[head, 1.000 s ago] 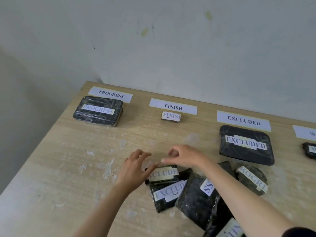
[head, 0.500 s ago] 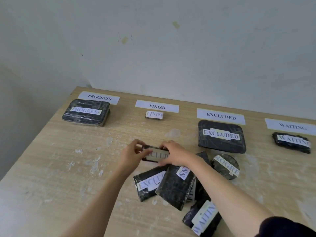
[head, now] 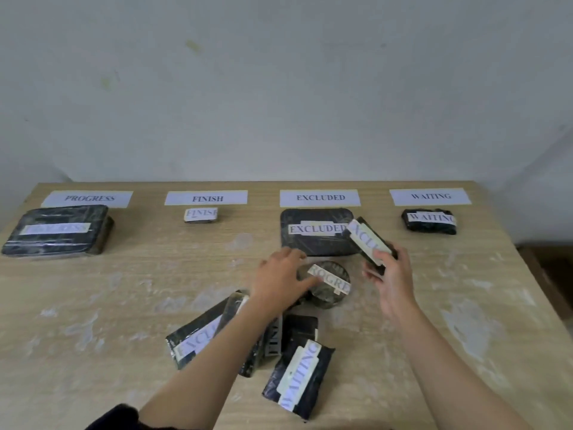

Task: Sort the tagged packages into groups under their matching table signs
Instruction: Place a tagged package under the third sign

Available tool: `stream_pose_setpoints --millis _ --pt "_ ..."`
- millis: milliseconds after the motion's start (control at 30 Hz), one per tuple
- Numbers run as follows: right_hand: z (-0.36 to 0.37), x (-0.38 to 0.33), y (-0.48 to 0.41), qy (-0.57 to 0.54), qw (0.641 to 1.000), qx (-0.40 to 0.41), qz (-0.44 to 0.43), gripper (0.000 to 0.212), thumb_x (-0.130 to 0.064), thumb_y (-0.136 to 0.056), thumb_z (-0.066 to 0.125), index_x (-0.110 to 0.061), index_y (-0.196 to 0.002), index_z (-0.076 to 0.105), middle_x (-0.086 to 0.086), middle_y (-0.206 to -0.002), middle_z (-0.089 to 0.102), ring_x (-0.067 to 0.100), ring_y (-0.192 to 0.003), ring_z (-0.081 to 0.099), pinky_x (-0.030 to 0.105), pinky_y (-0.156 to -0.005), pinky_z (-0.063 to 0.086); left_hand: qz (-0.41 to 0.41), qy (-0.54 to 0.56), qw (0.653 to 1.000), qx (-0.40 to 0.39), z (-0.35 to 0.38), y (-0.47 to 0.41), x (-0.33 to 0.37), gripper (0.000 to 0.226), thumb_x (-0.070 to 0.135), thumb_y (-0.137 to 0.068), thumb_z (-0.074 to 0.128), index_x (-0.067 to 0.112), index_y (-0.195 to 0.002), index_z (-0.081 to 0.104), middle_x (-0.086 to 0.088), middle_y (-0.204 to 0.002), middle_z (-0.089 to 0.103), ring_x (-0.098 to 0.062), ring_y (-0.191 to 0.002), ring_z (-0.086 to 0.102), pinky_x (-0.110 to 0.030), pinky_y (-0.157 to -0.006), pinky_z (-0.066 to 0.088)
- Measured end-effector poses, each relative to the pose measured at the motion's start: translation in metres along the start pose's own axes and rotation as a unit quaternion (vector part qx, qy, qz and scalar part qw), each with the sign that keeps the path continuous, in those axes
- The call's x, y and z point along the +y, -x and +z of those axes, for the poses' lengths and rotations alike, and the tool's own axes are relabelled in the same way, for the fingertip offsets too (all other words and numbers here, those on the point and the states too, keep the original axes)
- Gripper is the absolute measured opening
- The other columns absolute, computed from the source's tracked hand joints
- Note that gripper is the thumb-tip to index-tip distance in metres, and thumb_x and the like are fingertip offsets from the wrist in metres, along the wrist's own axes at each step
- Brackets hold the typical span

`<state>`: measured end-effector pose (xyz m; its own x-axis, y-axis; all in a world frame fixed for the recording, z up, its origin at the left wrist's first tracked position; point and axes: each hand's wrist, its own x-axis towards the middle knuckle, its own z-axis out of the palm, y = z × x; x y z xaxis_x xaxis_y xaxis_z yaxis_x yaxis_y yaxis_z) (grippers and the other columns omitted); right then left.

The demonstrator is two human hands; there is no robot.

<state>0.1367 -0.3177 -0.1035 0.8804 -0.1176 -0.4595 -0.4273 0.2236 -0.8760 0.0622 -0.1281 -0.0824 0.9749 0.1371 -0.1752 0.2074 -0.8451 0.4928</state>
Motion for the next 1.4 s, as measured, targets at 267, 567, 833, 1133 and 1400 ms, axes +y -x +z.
stream_pose_setpoints --millis 267,567,833,1133,1400 --pt "-0.049 0.015 -0.004 0.041 0.997 0.037 0.052 0.019 -0.003 -0.092 0.045 -0.016 -0.102 0.054 0.011 -0.089 0.064 0.026 -0.062 0.059 0.034 -0.053 0.042 0.034 -0.170 0.984 -0.047 0.063 -0.010 0.028 0.085 0.062 -0.076 0.060 0.028 -0.145 0.022 -0.010 -0.138 0.039 -0.031 -0.126 0.044 -0.045 -0.101 0.033" --pt "0.016 0.008 -0.017 0.043 0.999 0.029 -0.010 0.022 -0.014 -0.087 0.064 -0.016 -0.105 0.052 -0.001 -0.090 0.063 0.013 -0.068 0.055 0.027 -0.055 0.041 -0.075 0.172 0.978 0.092 0.023 -0.006 0.008 0.066 0.050 -0.075 0.064 0.034 -0.131 0.034 -0.002 -0.123 0.041 -0.025 -0.112 0.050 -0.038 -0.081 0.048" --pt "0.049 0.008 -0.024 0.275 0.948 -0.130 -0.098 0.013 -0.008 -0.087 0.051 -0.014 -0.098 0.057 0.001 -0.086 0.053 0.016 -0.065 0.044 0.030 -0.059 0.036 -0.177 0.191 0.953 0.155 -0.008 -0.003 -0.031 0.068 0.054 -0.076 0.063 0.035 -0.134 0.031 -0.001 -0.132 0.038 -0.023 -0.118 0.048 -0.034 -0.081 0.042" --pt "0.056 0.013 -0.039 0.431 0.871 -0.089 -0.217 0.025 -0.018 -0.090 0.059 -0.022 -0.114 0.064 0.009 -0.123 0.048 0.027 -0.120 0.033 0.028 -0.090 0.028 -0.153 0.137 0.971 0.119 -0.015 0.001 -0.045 0.077 0.055 -0.073 0.070 0.037 -0.138 0.035 -0.003 -0.136 0.040 -0.024 -0.125 0.044 -0.039 -0.094 0.047" --pt "0.099 0.002 0.018 0.370 0.856 -0.305 -0.193 0.043 -0.050 -0.087 0.057 -0.026 -0.122 0.056 -0.010 -0.107 0.059 0.009 -0.098 0.058 0.027 -0.084 0.048 -0.019 0.174 0.966 0.191 -0.022 0.014 -0.037 0.109 0.039 -0.066 0.083 0.025 -0.150 0.015 -0.001 -0.145 0.038 -0.016 -0.128 0.031 -0.037 -0.104 0.037"
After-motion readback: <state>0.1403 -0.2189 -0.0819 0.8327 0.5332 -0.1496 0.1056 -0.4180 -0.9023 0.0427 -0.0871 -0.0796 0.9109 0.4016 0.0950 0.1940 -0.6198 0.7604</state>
